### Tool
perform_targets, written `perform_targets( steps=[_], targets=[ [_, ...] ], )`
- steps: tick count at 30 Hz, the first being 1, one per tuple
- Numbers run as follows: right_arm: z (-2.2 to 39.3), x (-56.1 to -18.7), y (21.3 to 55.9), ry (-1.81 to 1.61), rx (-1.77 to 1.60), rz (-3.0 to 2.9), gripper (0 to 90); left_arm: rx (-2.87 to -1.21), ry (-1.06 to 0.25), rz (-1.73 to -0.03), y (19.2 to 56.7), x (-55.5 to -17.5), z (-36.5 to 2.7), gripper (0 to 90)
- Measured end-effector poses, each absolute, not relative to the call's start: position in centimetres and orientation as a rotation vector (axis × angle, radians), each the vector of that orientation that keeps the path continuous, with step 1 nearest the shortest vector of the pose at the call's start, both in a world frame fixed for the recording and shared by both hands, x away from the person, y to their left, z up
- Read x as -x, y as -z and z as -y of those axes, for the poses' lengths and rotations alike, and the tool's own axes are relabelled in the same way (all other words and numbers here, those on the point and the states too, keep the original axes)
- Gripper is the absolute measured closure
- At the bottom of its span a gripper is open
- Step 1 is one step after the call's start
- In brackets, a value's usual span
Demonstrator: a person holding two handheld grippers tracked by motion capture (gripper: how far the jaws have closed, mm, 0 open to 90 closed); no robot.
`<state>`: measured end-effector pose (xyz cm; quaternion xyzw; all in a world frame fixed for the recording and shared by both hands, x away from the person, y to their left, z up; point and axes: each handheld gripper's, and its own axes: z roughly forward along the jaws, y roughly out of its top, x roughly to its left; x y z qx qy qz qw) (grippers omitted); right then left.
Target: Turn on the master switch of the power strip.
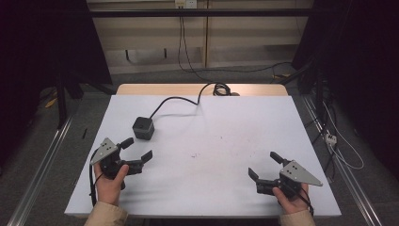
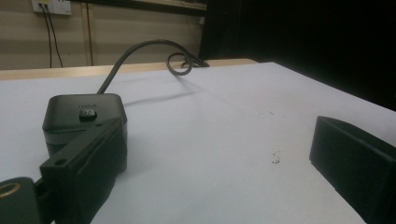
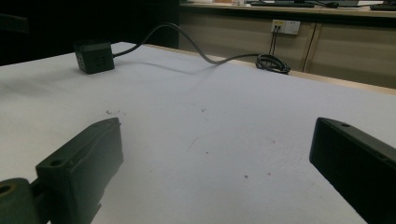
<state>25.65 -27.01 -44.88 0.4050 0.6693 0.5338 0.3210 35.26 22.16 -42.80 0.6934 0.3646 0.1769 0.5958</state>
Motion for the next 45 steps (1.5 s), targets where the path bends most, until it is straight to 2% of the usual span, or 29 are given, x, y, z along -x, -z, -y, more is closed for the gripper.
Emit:
perform_targets(
  steps=[45],
  targets=[
    [26.8, -25.7, 44.8, -1.418, -1.045, -1.764, 2.4, -1.578, -0.458, -0.868, 41.8, -38.9, -21.5, 3.7]
  ],
)
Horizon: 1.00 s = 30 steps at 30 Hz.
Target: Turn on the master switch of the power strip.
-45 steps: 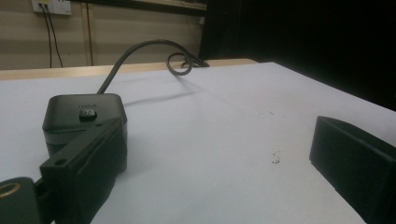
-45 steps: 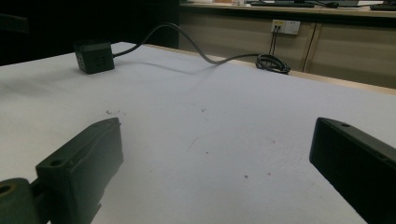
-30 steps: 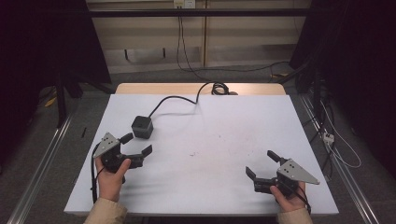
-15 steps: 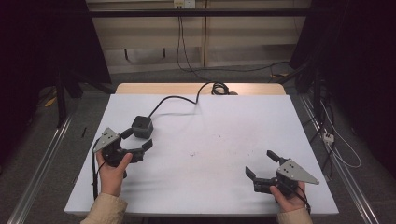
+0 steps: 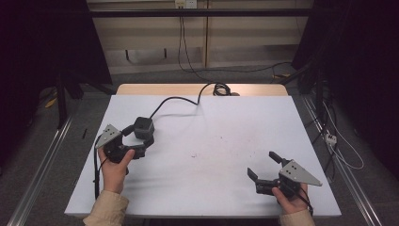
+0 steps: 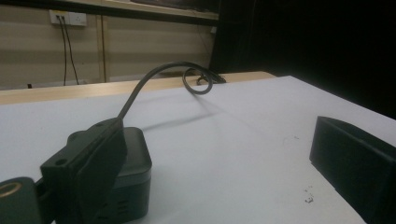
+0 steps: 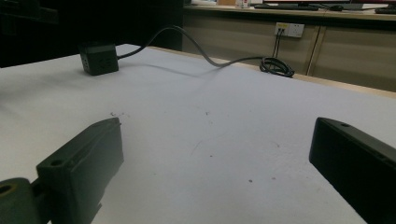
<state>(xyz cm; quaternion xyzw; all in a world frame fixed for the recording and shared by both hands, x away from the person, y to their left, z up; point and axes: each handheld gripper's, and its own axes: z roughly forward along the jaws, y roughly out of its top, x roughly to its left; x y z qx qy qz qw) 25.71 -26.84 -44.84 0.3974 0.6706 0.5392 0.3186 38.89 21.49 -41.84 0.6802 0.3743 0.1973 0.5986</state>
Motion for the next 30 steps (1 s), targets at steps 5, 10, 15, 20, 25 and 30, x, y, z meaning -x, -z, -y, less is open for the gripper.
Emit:
perform_targets(
  steps=[5, 10, 15, 20, 25, 30],
  targets=[
    [26.8, -25.7, 44.8, -1.416, -1.044, -1.766, 2.7, -1.581, -0.463, -0.867, 41.7, -39.1, -21.5, 3.7],
    [26.8, -25.7, 44.9, -1.416, -1.042, -1.767, 2.7, -1.579, -0.454, -0.867, 41.7, -39.5, -21.4, 3.7],
    [26.8, -25.7, 44.8, -1.419, -1.044, -1.766, 2.7, -1.589, -0.453, -0.867, 41.7, -39.7, -21.2, 3.7],
    [26.7, -25.7, 44.8, -1.421, -1.043, -1.767, 2.8, -1.575, -0.451, -0.881, 41.8, -39.9, -21.4, 3.7],
    [26.8, -25.8, 44.8, -1.422, -1.043, -1.768, 2.8, -1.578, -0.453, -0.878, 41.7, -40.1, -21.5, 3.7],
    [26.7, -25.7, 44.8, -1.429, -1.039, -1.769, 2.8, -1.581, -0.461, -0.882, 41.7, -40.3, -21.5, 3.7]
  ],
)
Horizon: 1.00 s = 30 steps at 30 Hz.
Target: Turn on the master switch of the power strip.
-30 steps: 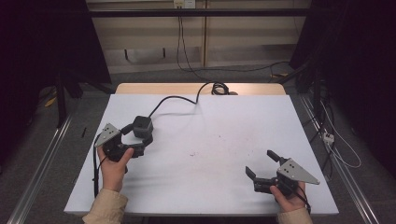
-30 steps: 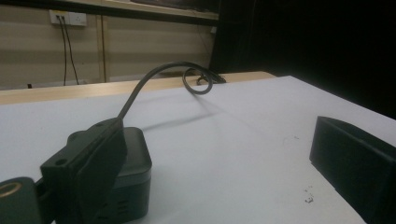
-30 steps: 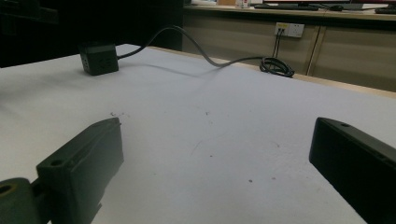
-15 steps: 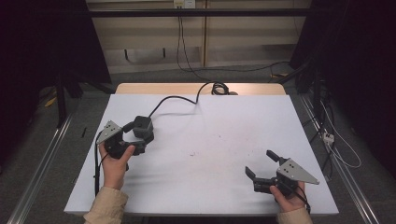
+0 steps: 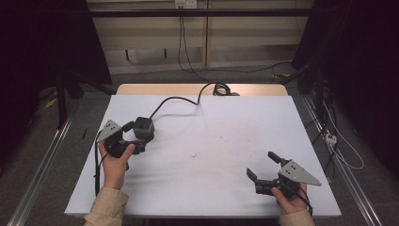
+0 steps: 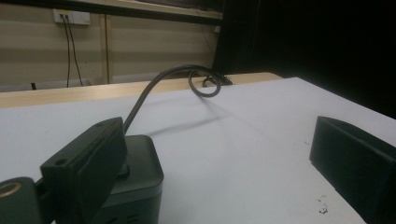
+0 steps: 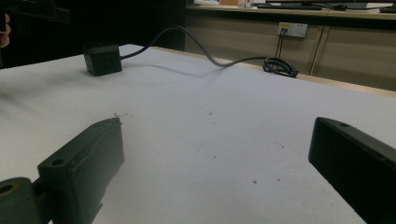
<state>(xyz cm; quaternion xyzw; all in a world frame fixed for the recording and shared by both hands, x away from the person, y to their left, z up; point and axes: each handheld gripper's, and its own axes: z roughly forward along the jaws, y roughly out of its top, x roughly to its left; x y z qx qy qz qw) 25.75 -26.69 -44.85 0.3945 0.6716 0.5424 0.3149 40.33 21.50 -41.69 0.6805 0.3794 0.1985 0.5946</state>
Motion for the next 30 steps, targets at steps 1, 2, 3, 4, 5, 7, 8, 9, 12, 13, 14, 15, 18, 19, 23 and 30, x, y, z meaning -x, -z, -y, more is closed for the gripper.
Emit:
perform_targets(
  steps=[1, 2, 3, 4, 5, 7, 8, 9, 12, 13, 14, 15, 18, 19, 23, 30],
  targets=[
    [26.7, -25.7, 44.8, -1.429, -1.039, -1.769, 2.9, -1.582, -0.462, -0.881, 41.7, -40.4, -21.5, 3.7],
    [26.7, -25.7, 44.8, -1.430, -1.039, -1.770, 2.9, -1.585, -0.464, -0.880, 41.7, -40.4, -21.5, 3.8],
    [26.7, -25.7, 44.8, -1.429, -1.041, -1.770, 2.9, -1.582, -0.463, -0.883, 41.7, -40.5, -21.5, 3.7],
    [26.7, -25.7, 44.8, -1.426, -1.041, -1.769, 2.9, -1.584, -0.463, -0.883, 41.7, -40.5, -21.5, 3.8],
    [26.7, -25.7, 44.8, -1.426, -1.042, -1.769, 2.9, -1.589, -0.468, -0.882, 41.7, -40.6, -21.6, 3.9],
    [26.7, -25.7, 44.8, -1.429, -1.042, -1.770, 2.9, -1.588, -0.472, -0.885, 41.7, -40.7, -21.6, 3.9],
    [26.7, -25.7, 44.8, -1.430, -1.041, -1.769, 2.9, -1.590, -0.471, -0.883, 41.7, -40.8, -21.6, 3.9],
    [26.7, -25.7, 44.8, -1.431, -1.039, -1.769, 2.9, -1.590, -0.470, -0.884, 41.7, -40.8, -21.6, 3.9],
    [26.7, -25.7, 44.8, -1.432, -1.040, -1.771, 2.9, -1.587, -0.468, -0.885, 41.7, -41.0, -21.6, 4.0],
    [26.7, -25.7, 44.8, -1.433, -1.038, -1.772, 2.8, -1.587, -0.469, -0.883, 41.6, -41.1, -21.6, 4.0],
    [26.7, -25.7, 44.8, -1.433, -1.038, -1.772, 2.8, -1.585, -0.469, -0.885, 41.6, -41.1, -21.6, 4.0],
    [26.7, -25.7, 44.8, -1.432, -1.039, -1.771, 2.9, -1.585, -0.465, -0.885, 41.6, -41.1, -21.6, 4.0],
    [26.7, -25.7, 44.8, -1.433, -1.039, -1.771, 2.9, -1.584, -0.460, -0.891, 41.6, -41.3, -21.6, 4.0],
    [26.7, -25.7, 44.8, -1.431, -1.040, -1.771, 2.8, -1.583, -0.456, -0.891, 41.7, -41.3, -21.6, 4.0],
    [26.7, -25.7, 44.8, -1.431, -1.037, -1.768, 2.9, -1.586, -0.456, -0.894, 41.7, -41.5, -21.6, 4.0],
    [26.7, -25.7, 44.8, -1.431, -1.039, -1.769, 2.8, -1.575, -0.465, -0.914, 41.6, -41.8, -21.9, 4.3]
  ],
)
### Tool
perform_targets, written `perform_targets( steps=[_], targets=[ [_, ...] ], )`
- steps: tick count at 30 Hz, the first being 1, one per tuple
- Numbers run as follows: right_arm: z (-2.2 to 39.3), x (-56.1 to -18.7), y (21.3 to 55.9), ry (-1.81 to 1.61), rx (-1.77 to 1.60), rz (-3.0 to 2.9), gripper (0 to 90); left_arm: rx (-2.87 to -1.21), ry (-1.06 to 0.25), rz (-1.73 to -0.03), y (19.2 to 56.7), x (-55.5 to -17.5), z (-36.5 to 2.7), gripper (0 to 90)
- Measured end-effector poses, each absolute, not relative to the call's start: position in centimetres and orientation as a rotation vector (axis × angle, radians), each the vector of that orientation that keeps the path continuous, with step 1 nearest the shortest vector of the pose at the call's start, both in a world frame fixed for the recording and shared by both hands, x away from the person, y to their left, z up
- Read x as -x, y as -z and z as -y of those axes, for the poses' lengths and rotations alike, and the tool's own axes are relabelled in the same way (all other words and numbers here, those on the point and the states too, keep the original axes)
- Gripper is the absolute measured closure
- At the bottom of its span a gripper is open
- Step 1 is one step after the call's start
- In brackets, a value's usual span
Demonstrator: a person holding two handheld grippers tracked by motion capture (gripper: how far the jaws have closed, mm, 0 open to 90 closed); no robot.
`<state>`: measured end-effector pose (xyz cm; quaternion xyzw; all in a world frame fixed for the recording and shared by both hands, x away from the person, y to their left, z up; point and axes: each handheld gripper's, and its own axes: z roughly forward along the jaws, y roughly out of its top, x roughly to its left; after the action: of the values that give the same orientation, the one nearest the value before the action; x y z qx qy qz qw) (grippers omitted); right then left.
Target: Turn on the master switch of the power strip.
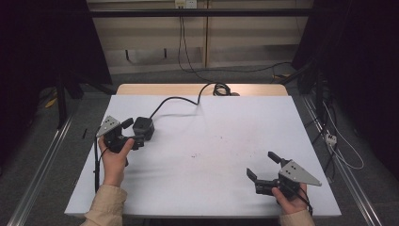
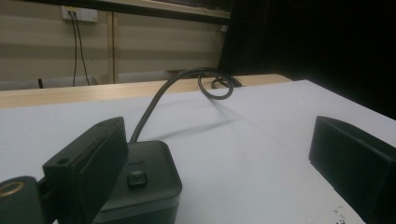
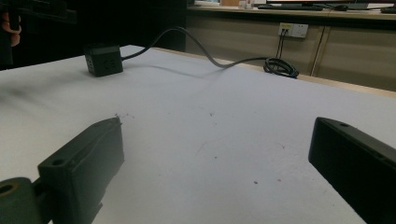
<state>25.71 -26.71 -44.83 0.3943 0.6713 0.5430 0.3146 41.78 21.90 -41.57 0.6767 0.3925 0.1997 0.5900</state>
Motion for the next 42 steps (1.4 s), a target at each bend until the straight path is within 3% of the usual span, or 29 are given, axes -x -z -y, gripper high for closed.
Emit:
perform_targets(
  steps=[23, 42],
  targets=[
    [26.7, -25.7, 44.8, -1.431, -1.040, -1.771, 2.8, -1.582, -0.498, -0.921, 41.3, -42.7, -22.1, 5.2],
    [26.6, -25.7, 44.9, -1.432, -1.033, -1.776, 2.8, -1.600, -0.543, -0.942, 41.7, -43.4, -22.5, 15.6]
  ],
)
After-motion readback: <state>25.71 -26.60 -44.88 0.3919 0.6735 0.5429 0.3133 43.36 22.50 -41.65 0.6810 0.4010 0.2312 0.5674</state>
